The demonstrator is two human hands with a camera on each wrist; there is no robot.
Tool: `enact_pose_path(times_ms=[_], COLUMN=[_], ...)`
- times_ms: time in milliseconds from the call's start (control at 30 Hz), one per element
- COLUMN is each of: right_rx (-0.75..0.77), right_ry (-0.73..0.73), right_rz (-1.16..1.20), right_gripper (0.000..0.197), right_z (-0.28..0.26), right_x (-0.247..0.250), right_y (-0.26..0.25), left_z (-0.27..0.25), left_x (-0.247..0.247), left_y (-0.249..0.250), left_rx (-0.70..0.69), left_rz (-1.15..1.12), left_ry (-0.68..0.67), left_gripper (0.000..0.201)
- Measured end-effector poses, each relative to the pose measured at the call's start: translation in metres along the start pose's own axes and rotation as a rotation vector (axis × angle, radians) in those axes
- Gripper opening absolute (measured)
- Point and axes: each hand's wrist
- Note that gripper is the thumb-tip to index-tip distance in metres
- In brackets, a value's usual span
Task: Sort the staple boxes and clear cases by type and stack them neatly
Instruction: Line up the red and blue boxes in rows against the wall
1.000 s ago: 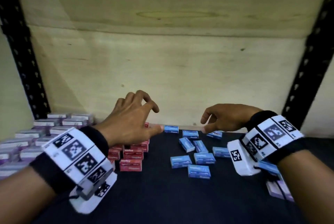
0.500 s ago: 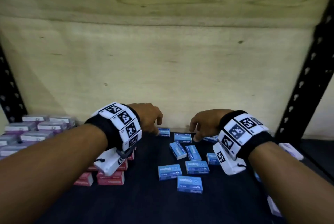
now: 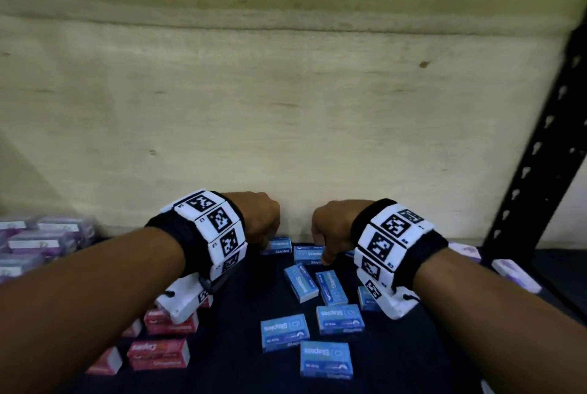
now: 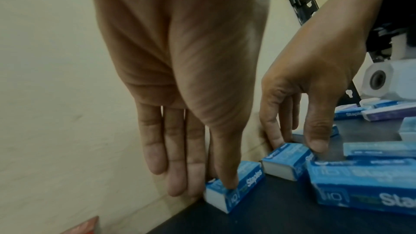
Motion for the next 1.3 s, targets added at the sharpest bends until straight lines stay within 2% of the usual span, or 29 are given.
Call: enact_pose_path(times_ms=[100, 233, 467, 633, 833, 1133, 1300], right_rx=[0.014, 0.018, 0.026, -0.007, -0.024, 0.042, 0.059], right_ry=[-0.051, -0.046, 0.010, 0.082, 0.074, 0.097, 0.106], right_rz=[0.004, 0.042, 0.126, 0.161, 0.150, 0.226, 0.182], right_gripper=[0.048, 0.048, 0.044, 0.040, 0.035, 0.028, 0.023], right_z=[-0.004, -0.008, -0.013, -0.015, -0.018, -0.020, -0.014], right_x=[0.004, 0.003, -0.003, -0.009, -0.011, -0.009, -0.004], right_y=[0.001, 0.004, 0.010, 0.018, 0.026, 0.024, 0.018], left_z=[0.000, 0.000, -0.001, -0.001, -0.001, 0.001, 0.005], left_x=[0.003, 0.000, 0.002, -0.001, -0.004, -0.007, -0.005], left_y=[0.001, 0.003, 0.004, 0.005, 0.005, 0.011, 0.013], left_rx=[-0.028, -0.069, -0.066, -0.051, -0.075, -0.117, -0.124], left_rz=[-0.035, -0.066, -0.129, -0.168, -0.200, -0.198, -0.188], left_ry=[0.004, 0.048, 0.020, 0.030, 0.036, 0.132, 0.140], left_gripper=[0.029, 0.019, 0.041, 0.040, 0.037, 0.029, 0.030])
Point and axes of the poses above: each hand's wrist, its own z-axis towards the middle knuckle, its own x-axis out of the back of the hand, y = z × x, and after that the axes turned 2 degrees about -z, right-handed
